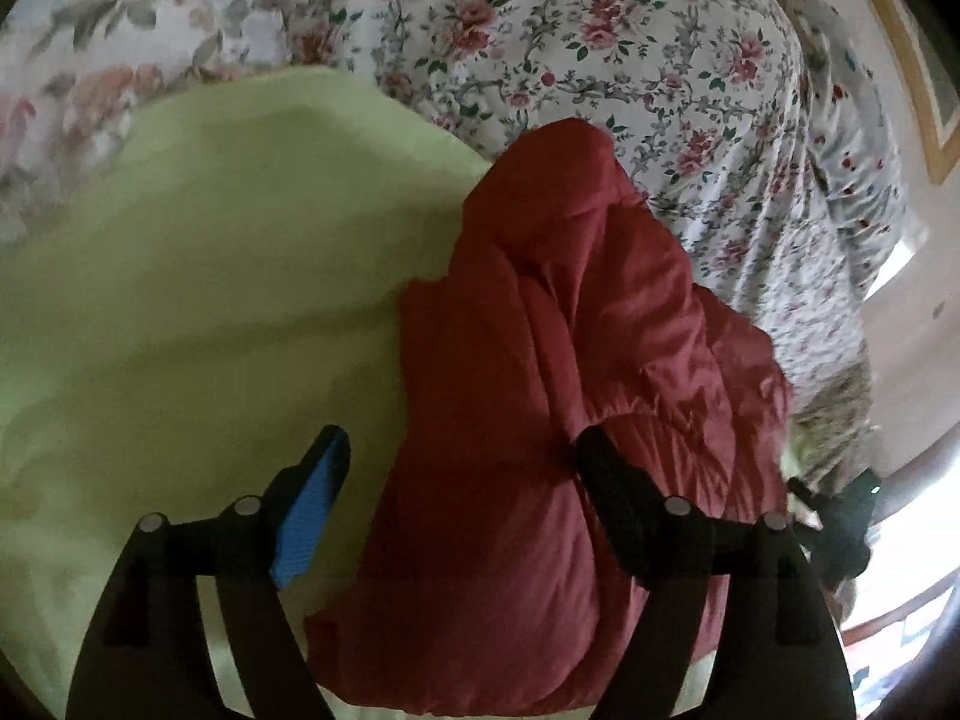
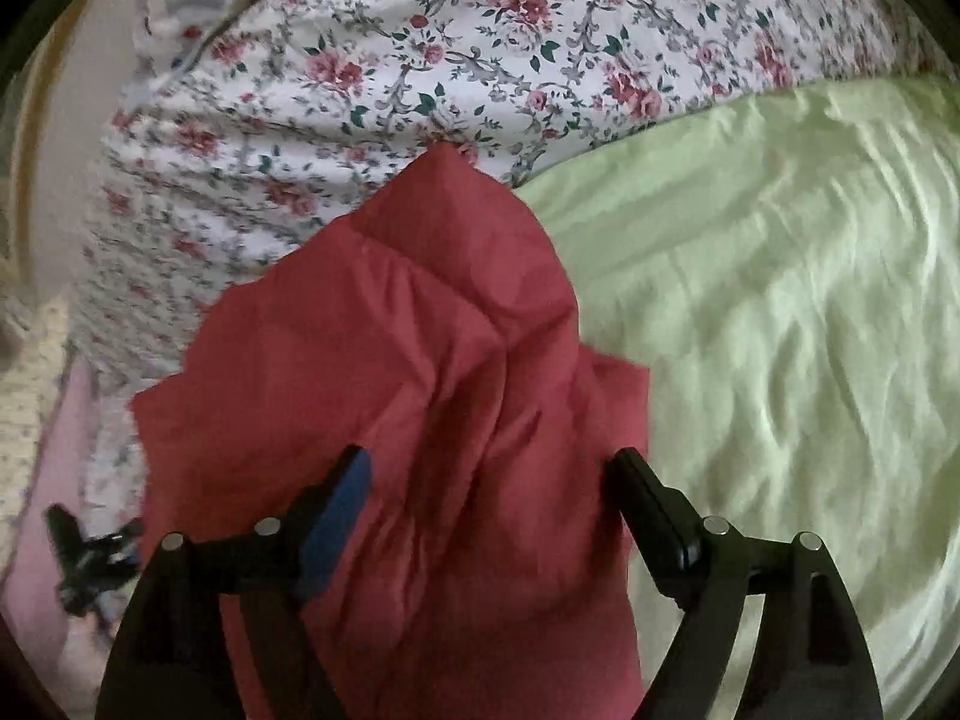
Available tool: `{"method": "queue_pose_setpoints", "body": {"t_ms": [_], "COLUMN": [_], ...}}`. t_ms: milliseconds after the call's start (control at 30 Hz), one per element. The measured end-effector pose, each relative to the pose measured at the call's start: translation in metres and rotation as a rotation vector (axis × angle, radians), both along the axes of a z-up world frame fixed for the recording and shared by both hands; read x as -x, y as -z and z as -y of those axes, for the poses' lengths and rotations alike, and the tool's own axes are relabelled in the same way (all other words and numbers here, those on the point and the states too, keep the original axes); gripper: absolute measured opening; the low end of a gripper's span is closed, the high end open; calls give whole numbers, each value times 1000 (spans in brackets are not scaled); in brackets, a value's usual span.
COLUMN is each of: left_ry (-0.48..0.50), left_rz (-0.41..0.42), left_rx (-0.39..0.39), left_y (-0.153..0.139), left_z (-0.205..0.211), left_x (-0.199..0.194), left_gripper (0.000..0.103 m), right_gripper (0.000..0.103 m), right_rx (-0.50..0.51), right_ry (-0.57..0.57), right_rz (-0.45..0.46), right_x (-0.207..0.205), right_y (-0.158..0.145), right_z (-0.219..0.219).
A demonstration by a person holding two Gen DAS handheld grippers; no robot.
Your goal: Fold large clothes
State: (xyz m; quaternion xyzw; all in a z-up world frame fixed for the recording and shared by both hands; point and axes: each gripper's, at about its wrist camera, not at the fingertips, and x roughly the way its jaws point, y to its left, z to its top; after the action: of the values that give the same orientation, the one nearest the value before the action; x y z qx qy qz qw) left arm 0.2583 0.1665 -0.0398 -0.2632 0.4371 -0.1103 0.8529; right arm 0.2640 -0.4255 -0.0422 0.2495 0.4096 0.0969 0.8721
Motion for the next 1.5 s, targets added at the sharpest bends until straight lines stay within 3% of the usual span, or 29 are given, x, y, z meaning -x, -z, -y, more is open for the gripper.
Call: {"method": "queue_pose_setpoints", "body": {"t_ms": [167,267,467,600,633,733,833,967,1267,1500], "left_ry": [43,58,81,116,122,139,152,170,187,193], "left_rz": [-9,-39,-64,-47,-39,-8,20,18,-1,-12], "left_rx": [38,105,224,252,247,198,153,102,98,92], "left_y": [12,24,42,36,32,14,-4,-14,-9,-6], "left_z": [7,9,18,21,21,25,27,23,-1,-9], "left_x": [1,-3,-8,-4,-2,9,29,65,157,187], "left_gripper": [84,85,86,55,48,42,40,39,38,39], "right_gripper": [91,91,93,70,61,48,44,42,42,42], "right_rx": [-112,-169,-200,-201,-198,-186,-184,-187,-219,-202], "right_ry": [1,-22,-78,-81,-83,-84,-82,-117,-163,-175], "right_rz": [-74,-129,-167,-146,-143,-130,-129,-129,-150,-157], "right_x": [15,13,11,19,21,30,44,78,162,196], "right_y": [15,28,48,41,39,26,15,3,6,7], "right_z": [18,15,-5,-10,-11,-15,-21,-30,-43,-52]}}
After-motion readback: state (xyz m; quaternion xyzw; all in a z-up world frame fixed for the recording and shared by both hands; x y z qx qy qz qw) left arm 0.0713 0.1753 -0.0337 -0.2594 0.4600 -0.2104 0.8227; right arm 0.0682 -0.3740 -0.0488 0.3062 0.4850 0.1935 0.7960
